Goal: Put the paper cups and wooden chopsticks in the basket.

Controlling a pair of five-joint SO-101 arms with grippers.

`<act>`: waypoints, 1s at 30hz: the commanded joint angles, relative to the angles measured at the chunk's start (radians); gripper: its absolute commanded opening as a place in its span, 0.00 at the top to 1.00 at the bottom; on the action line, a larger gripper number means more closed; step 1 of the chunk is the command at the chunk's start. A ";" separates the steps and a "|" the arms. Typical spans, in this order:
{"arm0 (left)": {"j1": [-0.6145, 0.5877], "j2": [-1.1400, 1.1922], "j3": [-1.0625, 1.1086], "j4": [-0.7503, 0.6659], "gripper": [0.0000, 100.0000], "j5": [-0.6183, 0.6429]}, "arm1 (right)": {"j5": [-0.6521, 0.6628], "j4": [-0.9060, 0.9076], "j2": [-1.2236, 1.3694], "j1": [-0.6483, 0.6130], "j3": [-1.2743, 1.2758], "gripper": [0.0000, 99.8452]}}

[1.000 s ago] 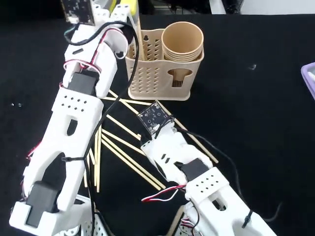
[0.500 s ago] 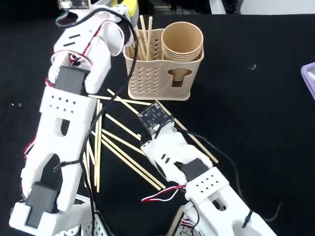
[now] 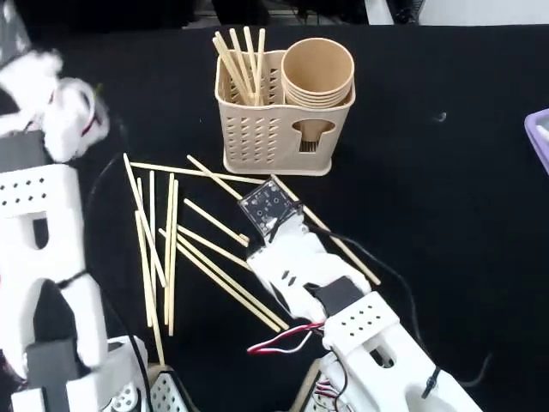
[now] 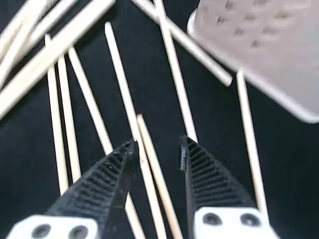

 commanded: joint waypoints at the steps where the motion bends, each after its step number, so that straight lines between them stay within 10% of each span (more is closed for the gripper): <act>1: -0.114 0.029 0.317 -0.149 0.87 -0.140 | -0.009 0.100 -0.005 -0.008 -0.101 0.86; 21: -0.038 0.066 0.843 -0.666 0.87 -0.089 | 0.052 0.235 0.407 -0.158 -0.329 0.79; 30: -0.035 0.064 0.866 -0.690 0.87 -0.089 | 0.114 0.232 0.628 -0.184 -0.424 0.82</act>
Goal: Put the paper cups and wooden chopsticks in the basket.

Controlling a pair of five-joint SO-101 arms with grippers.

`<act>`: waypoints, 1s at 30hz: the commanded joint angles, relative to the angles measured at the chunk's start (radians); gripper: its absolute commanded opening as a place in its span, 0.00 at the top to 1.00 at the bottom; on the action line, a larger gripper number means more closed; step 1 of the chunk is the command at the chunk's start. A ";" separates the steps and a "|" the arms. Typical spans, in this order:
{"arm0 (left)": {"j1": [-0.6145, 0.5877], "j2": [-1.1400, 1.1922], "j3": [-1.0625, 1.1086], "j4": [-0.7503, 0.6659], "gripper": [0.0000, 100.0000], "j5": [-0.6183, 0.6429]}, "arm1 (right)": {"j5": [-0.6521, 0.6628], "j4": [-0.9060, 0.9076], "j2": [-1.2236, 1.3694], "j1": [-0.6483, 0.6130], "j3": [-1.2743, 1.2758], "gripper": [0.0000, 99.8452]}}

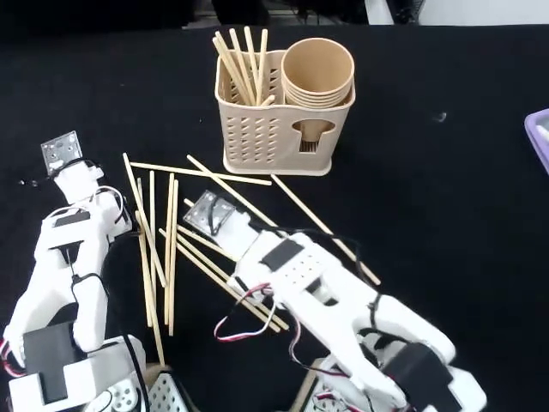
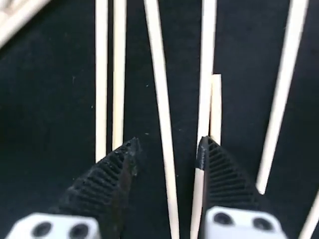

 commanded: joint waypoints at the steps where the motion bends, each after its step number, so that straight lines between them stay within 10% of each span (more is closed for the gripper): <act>1: 0.012 -0.008 0.002 -0.017 0.87 0.009 | 0.018 0.000 0.028 -0.043 -0.058 0.83; 30: 0.013 -0.008 0.004 -0.015 0.87 0.009 | 0.173 0.015 0.030 0.054 -0.077 0.83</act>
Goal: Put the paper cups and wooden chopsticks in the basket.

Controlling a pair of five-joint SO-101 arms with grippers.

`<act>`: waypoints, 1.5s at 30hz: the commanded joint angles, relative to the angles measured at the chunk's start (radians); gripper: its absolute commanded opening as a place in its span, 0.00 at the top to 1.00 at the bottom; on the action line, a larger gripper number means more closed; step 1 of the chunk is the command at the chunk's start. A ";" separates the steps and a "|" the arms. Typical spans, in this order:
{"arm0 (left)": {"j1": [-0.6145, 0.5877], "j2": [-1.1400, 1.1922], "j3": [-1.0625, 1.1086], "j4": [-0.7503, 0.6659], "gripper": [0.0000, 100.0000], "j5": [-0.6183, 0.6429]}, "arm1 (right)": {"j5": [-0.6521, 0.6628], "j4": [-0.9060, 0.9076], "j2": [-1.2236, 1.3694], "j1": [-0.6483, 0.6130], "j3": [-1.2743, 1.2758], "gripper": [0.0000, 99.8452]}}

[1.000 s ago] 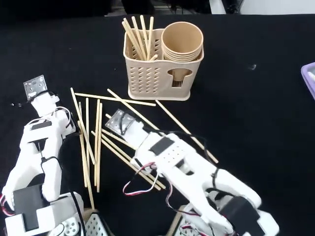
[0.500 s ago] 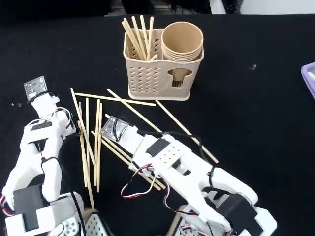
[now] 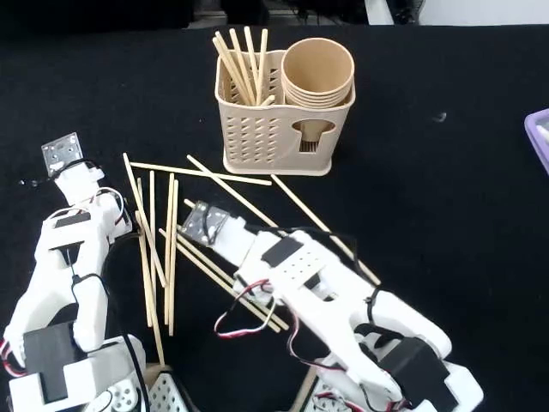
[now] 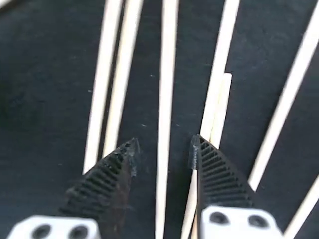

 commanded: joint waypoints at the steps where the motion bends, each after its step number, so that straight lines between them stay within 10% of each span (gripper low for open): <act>1: 0.013 -0.008 -0.005 -0.014 0.87 0.009 | 0.011 -0.002 -0.001 0.031 -0.068 0.83; 21: 0.013 -0.008 -0.004 -0.014 0.87 0.009 | 0.092 -0.074 -0.240 0.095 0.070 0.83; 45: 0.013 -0.011 0.007 -0.014 0.87 0.009 | 0.100 -0.028 0.189 0.126 -0.170 0.99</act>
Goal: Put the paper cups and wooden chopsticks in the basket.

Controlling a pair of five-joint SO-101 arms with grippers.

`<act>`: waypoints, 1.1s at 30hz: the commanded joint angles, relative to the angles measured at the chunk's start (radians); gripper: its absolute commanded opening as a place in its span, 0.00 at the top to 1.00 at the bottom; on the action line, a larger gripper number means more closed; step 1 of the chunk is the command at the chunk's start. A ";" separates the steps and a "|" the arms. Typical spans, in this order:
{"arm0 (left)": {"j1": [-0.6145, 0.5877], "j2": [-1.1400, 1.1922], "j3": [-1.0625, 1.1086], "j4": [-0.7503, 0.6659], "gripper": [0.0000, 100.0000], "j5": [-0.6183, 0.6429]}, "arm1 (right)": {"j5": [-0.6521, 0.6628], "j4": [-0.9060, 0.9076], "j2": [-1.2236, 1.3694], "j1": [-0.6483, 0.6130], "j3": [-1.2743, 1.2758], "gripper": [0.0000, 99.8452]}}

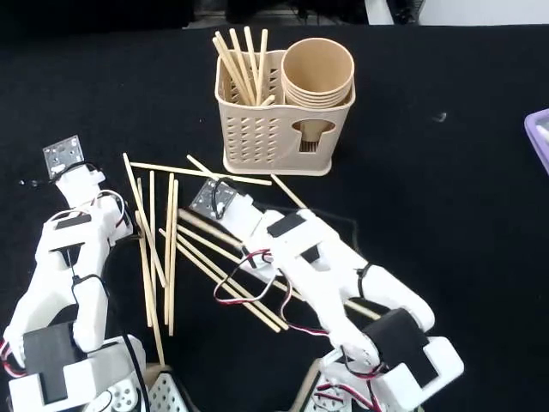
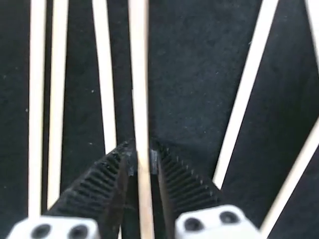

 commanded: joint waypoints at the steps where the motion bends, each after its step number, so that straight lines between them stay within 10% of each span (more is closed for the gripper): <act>1: 0.013 -0.011 -0.008 -0.014 0.87 0.009 | 0.011 0.031 -0.013 0.008 -0.042 0.99; 18: 0.013 -0.008 -0.010 -0.014 0.87 0.009 | 0.003 0.157 -0.935 0.009 0.255 0.99; 33: 0.013 -0.008 -0.004 -0.014 0.87 0.009 | -0.181 0.207 -1.549 0.132 -0.042 0.99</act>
